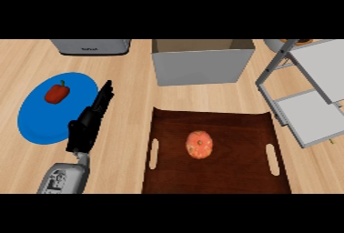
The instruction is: Pick the cupcake from the tray and place it in the tiered shelf
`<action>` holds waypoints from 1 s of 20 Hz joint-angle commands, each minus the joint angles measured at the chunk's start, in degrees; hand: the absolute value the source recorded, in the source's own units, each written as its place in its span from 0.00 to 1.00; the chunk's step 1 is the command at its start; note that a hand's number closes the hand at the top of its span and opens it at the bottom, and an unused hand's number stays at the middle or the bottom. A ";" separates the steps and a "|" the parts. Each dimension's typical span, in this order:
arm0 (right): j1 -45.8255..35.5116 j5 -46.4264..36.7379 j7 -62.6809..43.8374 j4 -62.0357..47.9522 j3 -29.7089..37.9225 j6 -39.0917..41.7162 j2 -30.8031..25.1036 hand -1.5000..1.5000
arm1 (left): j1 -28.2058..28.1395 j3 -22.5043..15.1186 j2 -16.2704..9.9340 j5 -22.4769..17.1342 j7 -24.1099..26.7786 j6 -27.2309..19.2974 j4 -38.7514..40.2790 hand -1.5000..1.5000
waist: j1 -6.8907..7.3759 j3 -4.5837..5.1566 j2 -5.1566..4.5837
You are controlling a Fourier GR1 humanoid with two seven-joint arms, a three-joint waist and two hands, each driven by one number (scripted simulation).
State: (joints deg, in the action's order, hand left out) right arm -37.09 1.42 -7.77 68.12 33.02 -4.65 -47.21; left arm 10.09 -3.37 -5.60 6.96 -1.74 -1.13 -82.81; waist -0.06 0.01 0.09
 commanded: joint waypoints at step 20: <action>19.84 7.43 8.85 -42.34 23.07 32.51 -34.42 0.00 | -3.41 0.95 -0.77 -0.69 1.28 1.28 -2.51 0.50 | -0.76 -0.32 -0.11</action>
State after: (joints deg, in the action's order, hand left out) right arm -21.83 9.16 -4.23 33.18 53.81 21.13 -76.73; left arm 8.01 -2.18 -6.32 6.55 -0.51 -0.28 -83.77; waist -1.01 -0.24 -0.06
